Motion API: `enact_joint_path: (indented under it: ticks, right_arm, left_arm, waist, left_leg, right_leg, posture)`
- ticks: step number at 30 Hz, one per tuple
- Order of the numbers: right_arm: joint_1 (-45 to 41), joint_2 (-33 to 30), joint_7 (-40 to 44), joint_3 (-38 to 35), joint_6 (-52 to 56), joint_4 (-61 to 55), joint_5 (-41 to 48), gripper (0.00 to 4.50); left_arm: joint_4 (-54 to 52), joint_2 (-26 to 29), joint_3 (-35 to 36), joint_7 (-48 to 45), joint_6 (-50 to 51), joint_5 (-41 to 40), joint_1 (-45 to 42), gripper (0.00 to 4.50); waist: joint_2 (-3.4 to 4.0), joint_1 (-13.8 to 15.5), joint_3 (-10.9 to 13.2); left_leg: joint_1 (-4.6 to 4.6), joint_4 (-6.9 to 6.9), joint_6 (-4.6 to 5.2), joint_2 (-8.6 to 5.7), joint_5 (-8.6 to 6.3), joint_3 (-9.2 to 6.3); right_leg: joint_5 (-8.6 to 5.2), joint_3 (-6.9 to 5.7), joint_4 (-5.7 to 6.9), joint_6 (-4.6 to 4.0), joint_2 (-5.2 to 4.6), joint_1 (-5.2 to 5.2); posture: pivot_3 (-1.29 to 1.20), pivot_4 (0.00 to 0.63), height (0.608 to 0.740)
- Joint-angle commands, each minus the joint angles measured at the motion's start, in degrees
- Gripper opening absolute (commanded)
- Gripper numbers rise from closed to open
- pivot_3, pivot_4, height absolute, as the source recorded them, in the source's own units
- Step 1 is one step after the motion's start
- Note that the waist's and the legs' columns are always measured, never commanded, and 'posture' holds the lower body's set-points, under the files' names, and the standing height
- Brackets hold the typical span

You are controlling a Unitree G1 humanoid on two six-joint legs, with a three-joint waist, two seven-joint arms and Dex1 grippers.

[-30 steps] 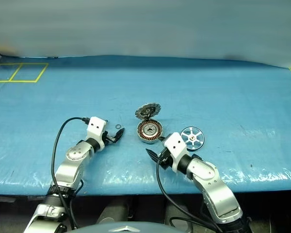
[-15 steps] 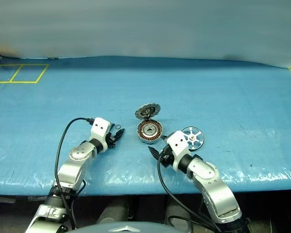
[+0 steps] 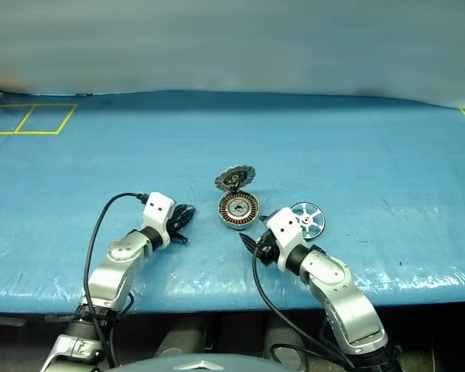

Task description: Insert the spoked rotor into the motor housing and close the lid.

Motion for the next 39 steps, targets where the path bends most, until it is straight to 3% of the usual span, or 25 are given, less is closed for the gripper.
enact_joint_path:
  ticks: [1,9,13,20,28,39]
  right_arm:
    - [0.5,1.5,0.8,-3.4,-1.7,-3.2,4.3,3.34]
    - [0.8,1.4,0.9,-3.6,-2.0,-2.8,4.8,3.34]
    - [-0.1,1.7,0.7,-3.1,-2.2,-2.3,4.8,3.34]
    - [1.1,0.6,2.8,-3.6,-0.8,-5.6,8.5,3.34]
    - [4.5,-1.0,2.0,-2.7,-1.6,-7.6,6.9,3.34]
    - [9.9,-0.5,-2.5,-4.1,-5.6,-6.3,2.3,3.34]
  left_arm:
    - [-3.7,2.0,2.6,-5.1,-4.6,-4.1,1.5,0.71]
    - [-12.0,4.6,4.6,-15.8,-3.9,-14.9,3.0,0.71]
    - [-11.8,8.3,-1.6,-17.7,-4.9,-8.0,0.6,0.71]
    - [-5.5,5.0,-7.6,-19.8,-7.2,-5.4,-8.3,0.71]
    - [-1.4,1.9,-8.8,-22.7,-6.5,-6.6,-14.2,0.71]
    - [3.5,3.1,-10.3,-25.8,-8.9,-3.2,-17.4,0.71]
  waist:
    - [-0.01,0.1,0.0]
    - [-0.03,0.1,0.0]
    - [-0.03,0.1,0.0]
    - [-0.05,0.2,0.0]
    - [-0.06,0.1,0.0]
    - [-0.06,0.0,0.0]
  left_leg:
    - [-0.03,0.0,0.0,0.0,0.0,0.0]
    - [-0.1,0.01,0.02,-0.01,-0.01,0.03]
    - [-0.1,-0.01,0.02,0.01,0.0,0.04]
    - [-0.11,0.02,0.09,-0.03,0.02,0.04]
    - [-0.11,-0.02,0.11,-0.01,0.03,0.04]
    - [-0.11,0.04,0.12,-0.02,0.03,0.08]
  right_leg:
    - [0.0,0.01,0.0,-0.02,0.0,-0.03]
    - [-0.07,0.01,-0.09,-0.19,-0.05,-0.12]
    - [-0.09,0.01,-0.04,-0.24,0.01,-0.1]
    - [-0.04,0.01,-0.1,-0.16,0.0,-0.02]
    - [0.08,0.0,-0.05,0.05,0.05,-0.08]
    - [0.13,0.05,-0.07,0.13,0.04,-0.05]
  posture:
    - [0.0,0.15,0.74]
    - [0.0,0.15,0.74]
    - [0.0,0.15,0.74]
    - [0.0,0.15,0.74]
    - [0.0,0.15,0.74]
    - [0.0,0.15,0.74]
